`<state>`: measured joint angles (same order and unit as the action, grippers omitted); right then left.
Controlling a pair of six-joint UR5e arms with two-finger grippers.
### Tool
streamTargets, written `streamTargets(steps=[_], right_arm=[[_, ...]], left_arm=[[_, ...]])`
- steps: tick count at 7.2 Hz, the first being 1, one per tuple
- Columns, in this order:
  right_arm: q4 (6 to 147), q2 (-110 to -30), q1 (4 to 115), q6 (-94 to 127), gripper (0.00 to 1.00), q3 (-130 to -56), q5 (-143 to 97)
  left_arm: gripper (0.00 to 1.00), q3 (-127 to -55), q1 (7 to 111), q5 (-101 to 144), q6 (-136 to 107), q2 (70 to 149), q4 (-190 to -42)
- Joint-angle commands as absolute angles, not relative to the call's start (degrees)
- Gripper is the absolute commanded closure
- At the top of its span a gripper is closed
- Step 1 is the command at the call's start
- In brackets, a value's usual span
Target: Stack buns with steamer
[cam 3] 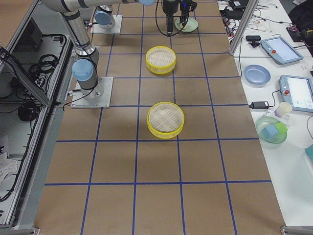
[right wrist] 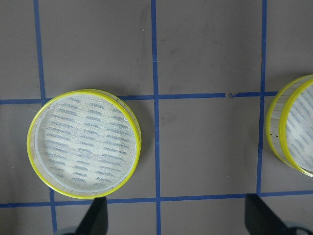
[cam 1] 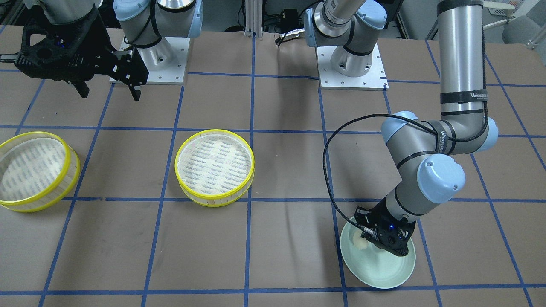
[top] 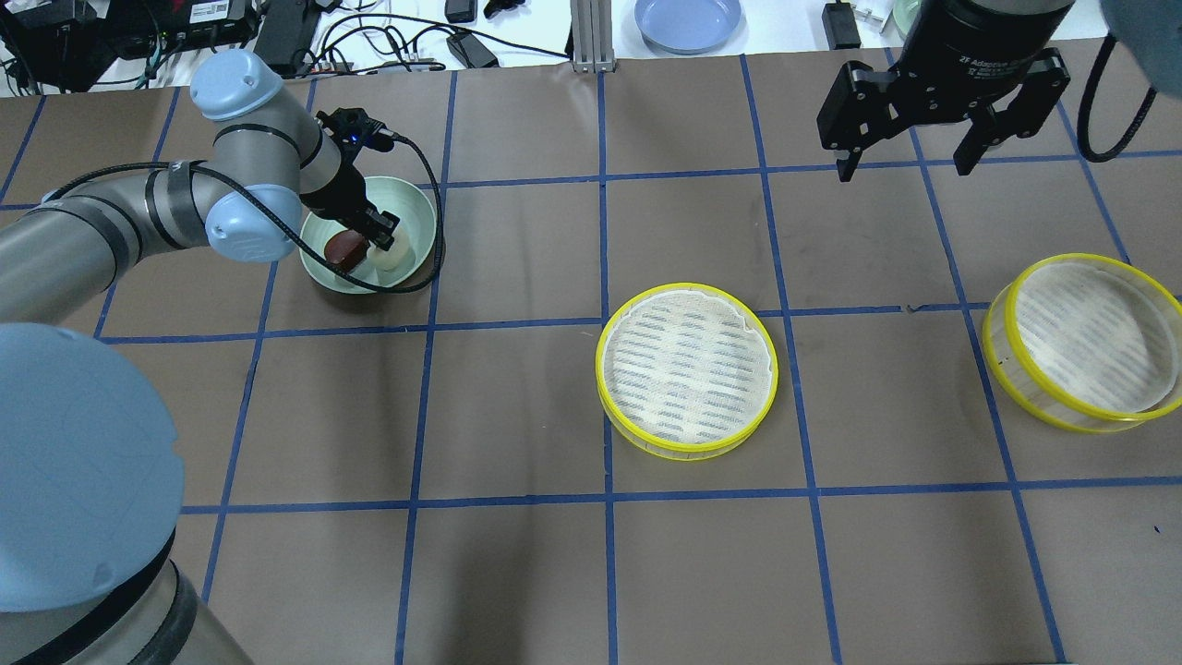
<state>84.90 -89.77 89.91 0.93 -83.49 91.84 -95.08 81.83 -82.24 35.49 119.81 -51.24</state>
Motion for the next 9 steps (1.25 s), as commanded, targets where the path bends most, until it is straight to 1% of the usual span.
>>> streamTargets(steps=[1,3,4,5,7,8,9], right_arm=[[84.9,-89.74,89.91,0.97,0.0,-83.5,91.5],[84.99,-89.21,89.74,0.26,0.0,-83.58,91.15],[84.9,-88.95,88.95,-1.13,0.0,-84.89,91.4],[85.86,-88.86,86.42,-7.41,0.0,-87.51,91.93],[86.22,-88.42,74.6,-16.73,0.01,-90.08,91.59],[89.09,-86.42,68.18,-18.53,0.04,-92.0,92.02],[93.65,-83.44,63.33,-25.94,0.04,-92.8,92.89]], left_arm=[[1.0,-95.01,81.74,-80.77,34.72,118.83,-51.24],[1.0,-93.96,81.74,-80.77,33.22,117.95,-51.33],[1.0,-93.35,81.74,-80.95,31.66,117.34,-51.68],[1.0,-92.9,82.43,-80.95,27.12,115.68,-54.03],[1.0,-92.99,86.54,-79.81,14.91,110.42,-61.04],[1.0,-92.99,91.01,-79.63,4.41,108.56,-62.65],[1.0,-93.16,95.75,-78.15,-4.74,107.59,-63.01]])
